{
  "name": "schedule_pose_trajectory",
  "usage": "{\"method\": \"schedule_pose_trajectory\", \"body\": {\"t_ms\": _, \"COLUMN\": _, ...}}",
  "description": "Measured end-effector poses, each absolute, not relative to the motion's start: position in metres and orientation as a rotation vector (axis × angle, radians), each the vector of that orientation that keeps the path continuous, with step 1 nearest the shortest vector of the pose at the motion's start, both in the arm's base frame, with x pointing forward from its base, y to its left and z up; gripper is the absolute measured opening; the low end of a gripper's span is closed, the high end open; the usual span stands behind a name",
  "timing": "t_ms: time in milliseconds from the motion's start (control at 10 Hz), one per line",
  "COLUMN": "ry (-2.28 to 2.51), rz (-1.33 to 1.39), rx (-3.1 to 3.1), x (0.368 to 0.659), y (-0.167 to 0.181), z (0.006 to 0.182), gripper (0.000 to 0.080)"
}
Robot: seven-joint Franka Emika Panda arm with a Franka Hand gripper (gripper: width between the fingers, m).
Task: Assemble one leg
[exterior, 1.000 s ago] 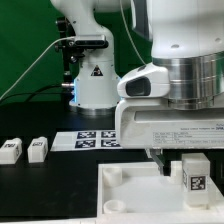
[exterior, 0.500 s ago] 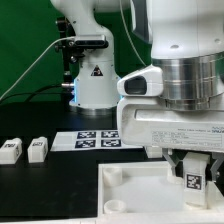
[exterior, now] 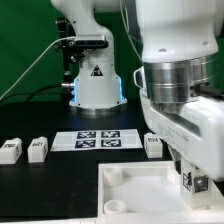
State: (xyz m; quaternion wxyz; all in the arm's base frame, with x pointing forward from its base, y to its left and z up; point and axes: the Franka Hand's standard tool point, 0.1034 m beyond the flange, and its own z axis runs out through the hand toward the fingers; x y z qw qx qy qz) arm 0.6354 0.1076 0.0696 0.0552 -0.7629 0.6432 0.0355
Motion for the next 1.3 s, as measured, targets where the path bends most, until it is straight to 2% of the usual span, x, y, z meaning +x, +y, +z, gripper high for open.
{"method": "schedule_pose_trajectory", "body": {"t_ms": 300, "ry": 2.276, "rz": 0.151, "rx": -1.961, "x": 0.633, "y": 0.104, "z": 0.069, "gripper": 0.0294}}
{"method": "schedule_pose_trajectory", "body": {"t_ms": 500, "ry": 2.199, "rz": 0.144, "rx": -2.045, "x": 0.633, "y": 0.104, "z": 0.068, "gripper": 0.0294}}
{"method": "schedule_pose_trajectory", "body": {"t_ms": 600, "ry": 2.198, "rz": 0.145, "rx": -2.047, "x": 0.632, "y": 0.105, "z": 0.068, "gripper": 0.0498}}
{"method": "schedule_pose_trajectory", "body": {"t_ms": 700, "ry": 2.009, "rz": 0.115, "rx": -2.242, "x": 0.632, "y": 0.107, "z": 0.067, "gripper": 0.0605}}
{"method": "schedule_pose_trajectory", "body": {"t_ms": 800, "ry": 1.752, "rz": 0.088, "rx": -2.461, "x": 0.632, "y": 0.109, "z": 0.067, "gripper": 0.0605}}
{"method": "schedule_pose_trajectory", "body": {"t_ms": 900, "ry": 1.546, "rz": 0.077, "rx": -2.605, "x": 0.631, "y": 0.111, "z": 0.068, "gripper": 0.0640}}
{"method": "schedule_pose_trajectory", "body": {"t_ms": 1100, "ry": 1.294, "rz": 0.057, "rx": -2.736, "x": 0.632, "y": 0.109, "z": 0.068, "gripper": 0.0648}}
{"method": "schedule_pose_trajectory", "body": {"t_ms": 1300, "ry": 0.796, "rz": 0.016, "rx": -2.951, "x": 0.631, "y": 0.114, "z": 0.068, "gripper": 0.0649}}
